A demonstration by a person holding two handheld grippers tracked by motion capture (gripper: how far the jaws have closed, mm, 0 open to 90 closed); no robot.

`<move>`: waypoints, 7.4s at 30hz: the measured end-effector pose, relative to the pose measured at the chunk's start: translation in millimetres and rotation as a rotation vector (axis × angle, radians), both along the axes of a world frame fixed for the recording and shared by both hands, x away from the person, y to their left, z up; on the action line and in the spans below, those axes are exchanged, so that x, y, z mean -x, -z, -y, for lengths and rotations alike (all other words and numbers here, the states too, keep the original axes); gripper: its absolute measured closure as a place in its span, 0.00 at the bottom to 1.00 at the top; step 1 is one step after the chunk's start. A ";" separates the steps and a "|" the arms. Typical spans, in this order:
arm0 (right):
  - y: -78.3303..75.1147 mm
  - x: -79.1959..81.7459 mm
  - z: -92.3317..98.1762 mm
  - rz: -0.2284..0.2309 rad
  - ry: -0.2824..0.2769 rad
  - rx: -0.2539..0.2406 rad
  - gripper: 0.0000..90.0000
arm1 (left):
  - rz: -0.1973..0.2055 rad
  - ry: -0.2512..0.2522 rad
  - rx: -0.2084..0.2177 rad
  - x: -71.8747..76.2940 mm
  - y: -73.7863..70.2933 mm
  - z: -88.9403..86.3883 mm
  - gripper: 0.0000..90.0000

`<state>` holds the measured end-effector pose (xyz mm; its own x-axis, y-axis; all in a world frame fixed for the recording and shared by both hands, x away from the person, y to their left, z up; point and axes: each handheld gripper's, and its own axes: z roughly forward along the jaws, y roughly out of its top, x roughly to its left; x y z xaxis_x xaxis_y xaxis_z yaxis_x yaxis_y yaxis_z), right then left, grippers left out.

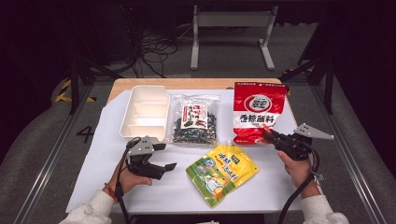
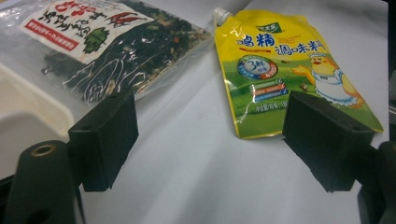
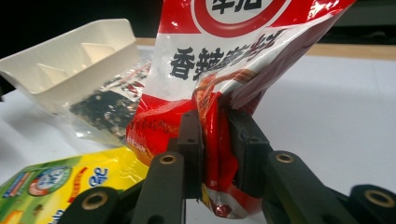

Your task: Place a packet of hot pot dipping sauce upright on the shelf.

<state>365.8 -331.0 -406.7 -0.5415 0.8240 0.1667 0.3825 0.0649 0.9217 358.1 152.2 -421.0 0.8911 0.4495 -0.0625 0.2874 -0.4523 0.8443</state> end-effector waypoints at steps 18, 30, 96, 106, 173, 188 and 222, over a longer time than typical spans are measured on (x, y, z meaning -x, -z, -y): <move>-4.0 30.6 -81.9 0.056 -0.275 0.056 0.84 | -0.021 0.039 0.113 -22.3 -15.9 47.8 0.20; -1.5 39.3 -116.0 0.084 -0.361 0.064 0.84 | -0.023 0.029 0.169 -28.1 -18.2 53.2 0.29; 3.0 44.0 -83.1 0.021 -0.197 0.037 0.44 | 0.249 -0.050 0.209 -74.5 -110.4 -15.6 1.00; 6.9 47.8 -73.8 0.002 -0.167 0.036 0.42 | 0.270 -0.117 0.177 -106.7 -118.8 -42.9 1.00; 21.6 52.5 -61.4 -0.078 -0.157 0.033 0.40 | 0.135 -0.307 -0.080 -202.8 -38.3 -90.0 1.00; 22.1 49.4 -60.6 -0.084 -0.153 0.058 0.40 | 0.128 -0.335 -0.049 -199.2 -36.4 -94.6 0.98; 26.2 33.1 -33.5 -0.117 -0.119 0.152 0.51 | 0.212 -0.307 0.040 -109.1 -65.8 -109.4 0.93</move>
<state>332.7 -297.5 -432.9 -0.6210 0.7757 0.1123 0.4670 0.2512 0.8478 467.2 261.5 -355.2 0.7104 0.6985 0.0864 0.2211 -0.3380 0.9148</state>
